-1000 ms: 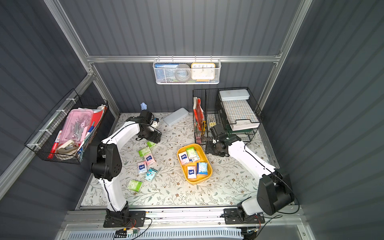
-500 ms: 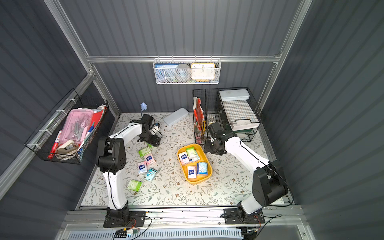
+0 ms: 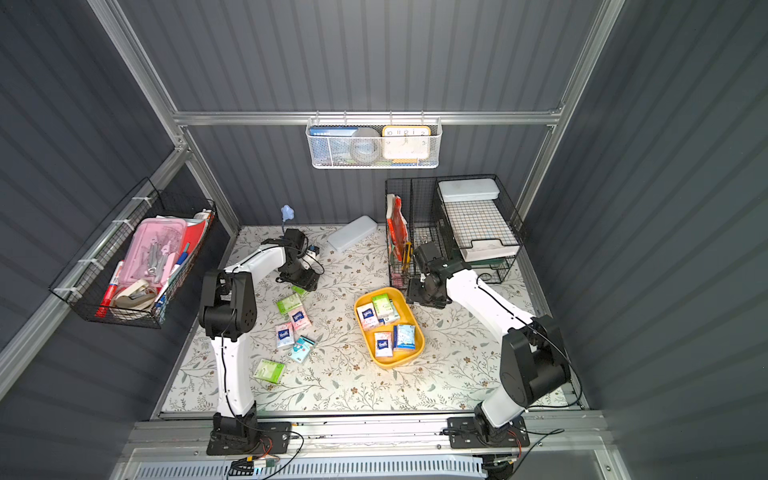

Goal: Put the pocket tissues into the storage box
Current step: Pick up the pocket tissues from the center of the board.

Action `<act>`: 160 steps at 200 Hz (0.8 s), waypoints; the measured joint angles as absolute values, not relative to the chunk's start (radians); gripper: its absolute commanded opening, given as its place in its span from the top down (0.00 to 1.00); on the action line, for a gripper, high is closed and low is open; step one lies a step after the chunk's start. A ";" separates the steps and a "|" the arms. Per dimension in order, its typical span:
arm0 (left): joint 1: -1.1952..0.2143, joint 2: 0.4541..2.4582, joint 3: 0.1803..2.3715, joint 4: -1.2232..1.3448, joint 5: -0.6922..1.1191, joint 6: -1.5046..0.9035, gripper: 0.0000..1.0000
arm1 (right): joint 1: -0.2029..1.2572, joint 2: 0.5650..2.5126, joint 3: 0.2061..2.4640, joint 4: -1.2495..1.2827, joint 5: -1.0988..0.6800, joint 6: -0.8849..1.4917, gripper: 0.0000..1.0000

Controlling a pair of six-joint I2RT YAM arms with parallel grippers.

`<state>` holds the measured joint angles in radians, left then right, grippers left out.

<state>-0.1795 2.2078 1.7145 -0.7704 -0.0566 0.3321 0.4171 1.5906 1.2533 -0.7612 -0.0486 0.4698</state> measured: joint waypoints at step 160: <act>-0.185 2.202 1.755 -0.805 -0.038 0.210 0.67 | 0.428 1.596 1.259 -0.763 -0.044 0.472 0.34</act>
